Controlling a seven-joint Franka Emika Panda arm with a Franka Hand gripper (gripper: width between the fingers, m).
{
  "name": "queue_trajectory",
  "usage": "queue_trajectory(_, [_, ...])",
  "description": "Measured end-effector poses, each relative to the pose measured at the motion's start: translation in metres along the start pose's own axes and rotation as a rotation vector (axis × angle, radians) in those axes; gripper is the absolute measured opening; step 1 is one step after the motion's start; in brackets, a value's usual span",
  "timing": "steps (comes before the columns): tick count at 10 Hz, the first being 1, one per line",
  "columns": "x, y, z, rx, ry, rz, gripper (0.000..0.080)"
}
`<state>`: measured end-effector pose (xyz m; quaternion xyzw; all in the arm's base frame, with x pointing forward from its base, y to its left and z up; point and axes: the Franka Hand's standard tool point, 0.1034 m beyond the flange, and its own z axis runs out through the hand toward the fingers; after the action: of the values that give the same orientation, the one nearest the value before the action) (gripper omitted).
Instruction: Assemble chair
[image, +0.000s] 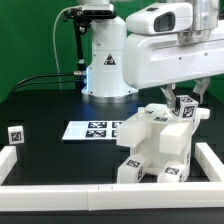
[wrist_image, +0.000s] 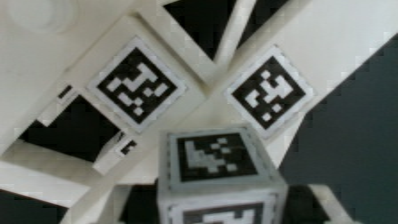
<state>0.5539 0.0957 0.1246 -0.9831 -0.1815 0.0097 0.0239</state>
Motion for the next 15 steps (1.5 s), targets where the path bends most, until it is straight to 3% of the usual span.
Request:
queue_trajectory(3, [-0.0002,-0.0002,0.0004,-0.007,0.056,0.302,0.0281])
queue_trajectory(7, [0.0009,0.0072,0.0006,0.064,0.094,0.749,0.0282])
queue_trajectory(9, [0.0026,0.0033,0.0010,0.073,0.088,0.934,0.0282])
queue_trajectory(12, [0.0029,0.0044,0.0011,0.073,0.088,0.946,0.0282])
queue_trajectory(15, [0.0047,0.0036,-0.0014,0.059,0.087,0.746,0.0607])
